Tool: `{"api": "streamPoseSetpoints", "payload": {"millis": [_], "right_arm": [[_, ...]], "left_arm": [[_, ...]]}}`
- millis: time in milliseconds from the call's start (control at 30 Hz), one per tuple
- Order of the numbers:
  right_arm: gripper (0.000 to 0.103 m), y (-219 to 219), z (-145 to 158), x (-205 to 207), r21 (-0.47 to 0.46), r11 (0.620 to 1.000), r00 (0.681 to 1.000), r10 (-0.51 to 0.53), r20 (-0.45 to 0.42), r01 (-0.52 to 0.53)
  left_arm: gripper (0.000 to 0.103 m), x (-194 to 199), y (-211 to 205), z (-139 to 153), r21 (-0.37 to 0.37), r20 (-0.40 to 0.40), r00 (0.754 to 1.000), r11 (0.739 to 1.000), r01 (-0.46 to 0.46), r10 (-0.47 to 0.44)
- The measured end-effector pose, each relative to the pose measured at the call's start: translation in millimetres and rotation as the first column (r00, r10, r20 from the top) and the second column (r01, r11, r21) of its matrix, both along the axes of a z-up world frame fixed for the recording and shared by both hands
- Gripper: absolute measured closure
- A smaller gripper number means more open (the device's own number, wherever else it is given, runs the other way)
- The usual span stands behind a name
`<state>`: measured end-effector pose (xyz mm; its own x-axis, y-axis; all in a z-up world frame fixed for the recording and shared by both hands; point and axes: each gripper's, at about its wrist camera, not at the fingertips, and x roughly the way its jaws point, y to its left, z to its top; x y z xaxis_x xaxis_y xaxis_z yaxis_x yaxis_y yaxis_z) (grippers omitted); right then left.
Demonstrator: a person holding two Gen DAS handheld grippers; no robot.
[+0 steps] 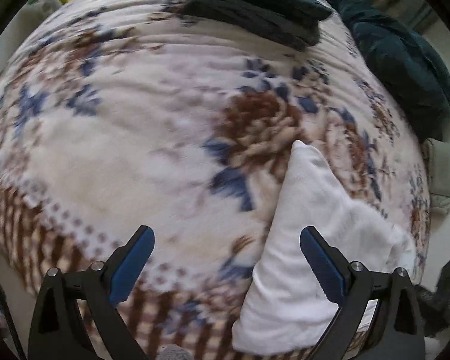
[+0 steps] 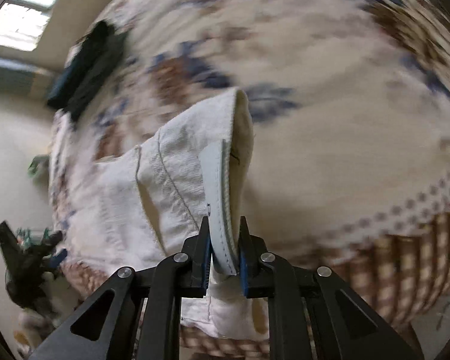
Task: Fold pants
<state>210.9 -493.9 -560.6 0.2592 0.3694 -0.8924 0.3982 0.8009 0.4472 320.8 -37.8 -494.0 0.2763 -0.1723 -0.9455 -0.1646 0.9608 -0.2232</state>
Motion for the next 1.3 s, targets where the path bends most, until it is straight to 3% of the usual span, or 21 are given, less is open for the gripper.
{"api": "streamPoseSetpoints", "payload": {"millis": [133, 200, 233, 267, 333, 367, 433, 467, 500, 633, 667, 700, 800, 933, 967, 1033, 1067, 1100, 1133, 1167, 1300], "right_arm": [[0.081, -31.7, -36.4, -5.0, 0.03, 0.999, 0.997, -0.036, -0.072, 0.039], [0.059, -30.6, -59.7, 3.1, 0.04, 0.998, 0.99, -0.032, -0.137, 0.038], [0.057, -34.7, -64.9, 2.7, 0.056, 0.996, 0.986, -0.057, -0.157, 0.066], [0.052, -36.2, -63.9, 1.9, 0.074, 0.993, 0.986, -0.079, -0.148, 0.09], [0.026, -48.6, -54.8, -13.4, 0.12, 0.977, 0.98, -0.161, -0.119, 0.175], [0.022, -53.7, -53.0, -21.7, 0.126, 0.972, 0.975, -0.185, -0.122, 0.2], [0.022, -52.6, -51.0, -41.3, 0.138, 0.959, 0.963, -0.23, -0.138, 0.248], [0.022, -51.7, -53.4, -49.5, 0.15, 0.954, 0.96, -0.236, -0.153, 0.259], [0.022, -46.0, -58.9, -56.5, 0.163, 0.949, 0.954, -0.242, -0.179, 0.271], [0.025, -22.6, -93.5, -79.1, 0.312, 0.888, 0.931, -0.268, -0.247, 0.338], [0.05, -8.7, -101.6, -78.3, 0.367, 0.866, 0.935, -0.27, -0.231, 0.34], [0.058, -4.2, -107.1, -80.9, 0.377, 0.859, 0.935, -0.281, -0.217, 0.346], [0.064, -6.6, -111.9, -86.4, 0.325, 0.868, 0.924, -0.327, -0.197, 0.376], [0.064, -6.5, -107.3, -86.7, 0.267, 0.894, 0.929, -0.316, -0.194, 0.36], [0.059, -3.8, -103.4, -85.3, 0.263, 0.901, 0.934, -0.302, -0.193, 0.346], [0.035, 2.1, -96.0, -83.3, 0.286, 0.899, 0.939, -0.286, -0.189, 0.331], [0.018, 3.2, -92.4, -86.4, 0.31, 0.889, 0.939, -0.292, -0.18, 0.336], [0.016, 5.8, -88.1, -93.3, 0.367, 0.863, 0.938, -0.312, -0.149, 0.346], [0.016, 5.8, -85.0, -99.6, 0.407, 0.844, 0.936, -0.326, -0.13, 0.35], [0.016, 9.9, -84.6, -102.5, 0.439, 0.826, 0.935, -0.333, -0.125, 0.353], [0.016, 35.2, -112.2, -111.3, 0.537, 0.763, 0.931, -0.334, -0.151, 0.36]], "left_arm": [[0.004, 37.0, -33.8, -22.2, -0.066, -0.044, 0.997, 0.996, 0.061, -0.063], [0.004, 56.0, -48.6, -38.3, -0.089, -0.084, 0.992, 0.993, 0.082, -0.089], [0.004, 66.3, -55.7, -47.9, -0.1, -0.104, 0.989, 0.991, 0.094, -0.104], [0.004, 75.7, -61.1, -56.3, -0.093, -0.119, 0.986, 0.99, 0.104, -0.114], [0.004, 92.1, -70.8, -73.6, -0.094, -0.152, 0.978, 0.987, 0.133, -0.146], [0.004, 97.6, -74.4, -81.5, -0.102, -0.166, 0.973, 0.984, 0.147, -0.163], [0.022, 106.7, -81.4, -92.6, -0.12, -0.175, 0.964, 0.976, 0.18, -0.2], [0.052, 109.4, -84.9, -93.6, -0.14, -0.155, 0.963, 0.97, 0.2, -0.221], [0.067, 111.4, -89.6, -93.6, -0.148, -0.139, 0.959, 0.962, 0.228, -0.248], [0.071, 113.3, -96.4, -98.3, -0.109, -0.116, 0.954, 0.958, 0.264, -0.276], [0.072, 115.0, -93.3, -102.3, -0.115, -0.121, 0.956, 0.96, 0.255, -0.269], [0.073, 116.9, -88.3, -106.8, -0.123, -0.126, 0.958, 0.963, 0.242, -0.257], [0.074, 121.7, -77.0, -120.8, -0.165, -0.151, 0.96, 0.963, 0.211, -0.236], [0.071, 124.0, -71.2, -113.9, -0.218, -0.16, 0.964, 0.96, 0.176, -0.213], [0.068, 122.8, -69.1, -108.4, -0.242, -0.159, 0.964, 0.955, 0.172, -0.214], [0.062, 114.7, -57.6, -90.2, -0.311, -0.13, 0.969, 0.937, 0.161, -0.21], [0.047, 109.3, -52.1, -81.5, -0.329, -0.112, 0.973, 0.931, 0.155, -0.201], [0.029, 102.4, -45.7, -72.7, -0.342, -0.089, 0.978, 0.928, 0.15, -0.191], [0.021, 93.2, -39.2, -64.9, -0.365, -0.053, 0.983, 0.919, 0.147, -0.178], [0.005, 84.7, -34.5, -60.8, -0.395, -0.025, 0.986, 0.907, 0.144, -0.167], [0.002, 56.3, -32.1, -82.0, -0.454, -0.093, 0.979, 0.883, 0.12, -0.181]]}}
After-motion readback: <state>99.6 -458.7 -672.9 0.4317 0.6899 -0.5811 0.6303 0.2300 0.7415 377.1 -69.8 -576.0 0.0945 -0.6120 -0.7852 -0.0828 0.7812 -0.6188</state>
